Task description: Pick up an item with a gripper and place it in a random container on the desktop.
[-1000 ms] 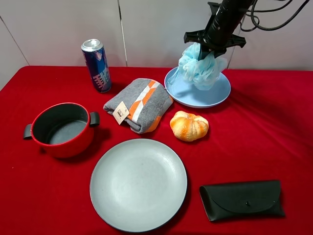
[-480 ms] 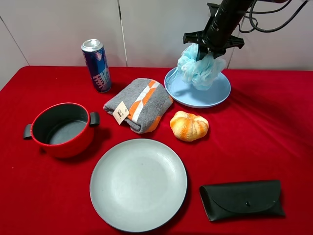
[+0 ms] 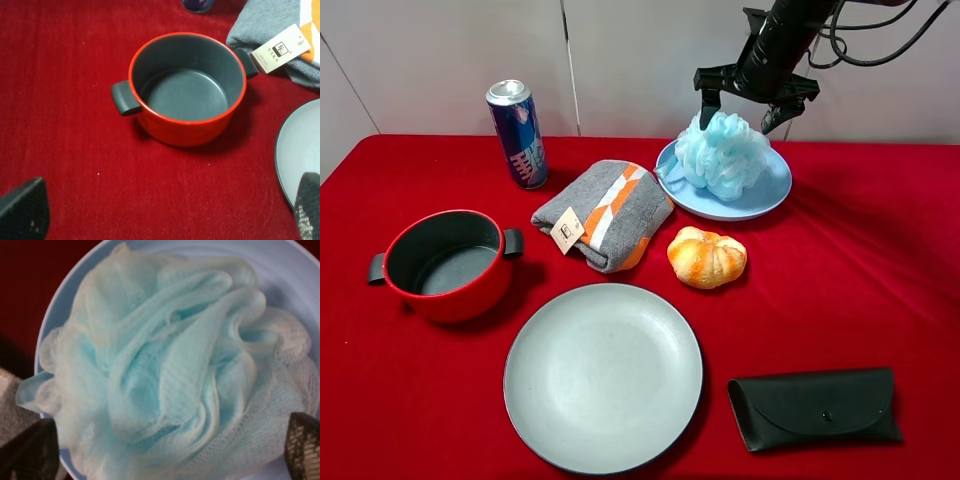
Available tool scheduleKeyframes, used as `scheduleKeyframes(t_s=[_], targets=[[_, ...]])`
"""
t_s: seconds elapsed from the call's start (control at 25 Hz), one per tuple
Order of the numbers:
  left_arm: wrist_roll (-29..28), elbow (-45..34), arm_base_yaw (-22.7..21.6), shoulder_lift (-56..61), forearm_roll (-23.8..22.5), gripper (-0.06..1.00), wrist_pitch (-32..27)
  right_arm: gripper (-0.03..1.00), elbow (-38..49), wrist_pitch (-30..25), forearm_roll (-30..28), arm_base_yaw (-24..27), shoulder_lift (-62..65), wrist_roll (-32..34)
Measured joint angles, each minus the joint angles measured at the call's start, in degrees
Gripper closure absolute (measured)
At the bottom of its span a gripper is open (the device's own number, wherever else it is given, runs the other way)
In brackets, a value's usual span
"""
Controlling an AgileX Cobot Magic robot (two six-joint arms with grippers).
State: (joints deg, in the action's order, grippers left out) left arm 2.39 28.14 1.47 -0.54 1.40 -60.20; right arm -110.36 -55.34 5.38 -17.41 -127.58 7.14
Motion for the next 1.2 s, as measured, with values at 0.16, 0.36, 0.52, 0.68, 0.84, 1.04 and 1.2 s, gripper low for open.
scheduleKeyframes(t_s=[0.16, 0.36, 0.52, 0.68, 0.84, 1.04, 1.2], targets=[[0.0, 0.0, 0.0, 0.0, 0.0, -0.03, 0.0, 0.28, 0.0, 0.0, 0.0, 0.0, 0.0, 0.0], [0.0, 0.0, 0.0, 0.0, 0.0, -0.03, 0.0, 0.28, 0.0, -0.1, 0.1, 0.0, -0.1, -0.1], [0.0, 0.0, 0.0, 0.0, 0.0, -0.03, 0.0, 0.28, 0.0, -1.1, 0.1, 0.0, 1.2, -0.1], [0.0, 0.0, 0.0, 0.0, 0.0, -0.03, 0.0, 0.28, -0.1, -4.2, 0.0, 0.0, 3.2, -0.1], [0.0, 0.0, 0.0, 0.0, 0.0, -0.03, 0.0, 0.28, -0.2, -9.2, -0.3, 0.0, 4.9, -0.7], [0.0, 0.0, 0.0, 0.0, 0.0, -0.03, 0.0, 0.28, -0.2, -13.9, -0.7, 0.0, 7.8, -2.8], [0.0, 0.0, 0.0, 0.0, 0.0, -0.03, 0.0, 0.28, -0.2, -14.3, -0.7, 0.0, 11.0, -4.9]])
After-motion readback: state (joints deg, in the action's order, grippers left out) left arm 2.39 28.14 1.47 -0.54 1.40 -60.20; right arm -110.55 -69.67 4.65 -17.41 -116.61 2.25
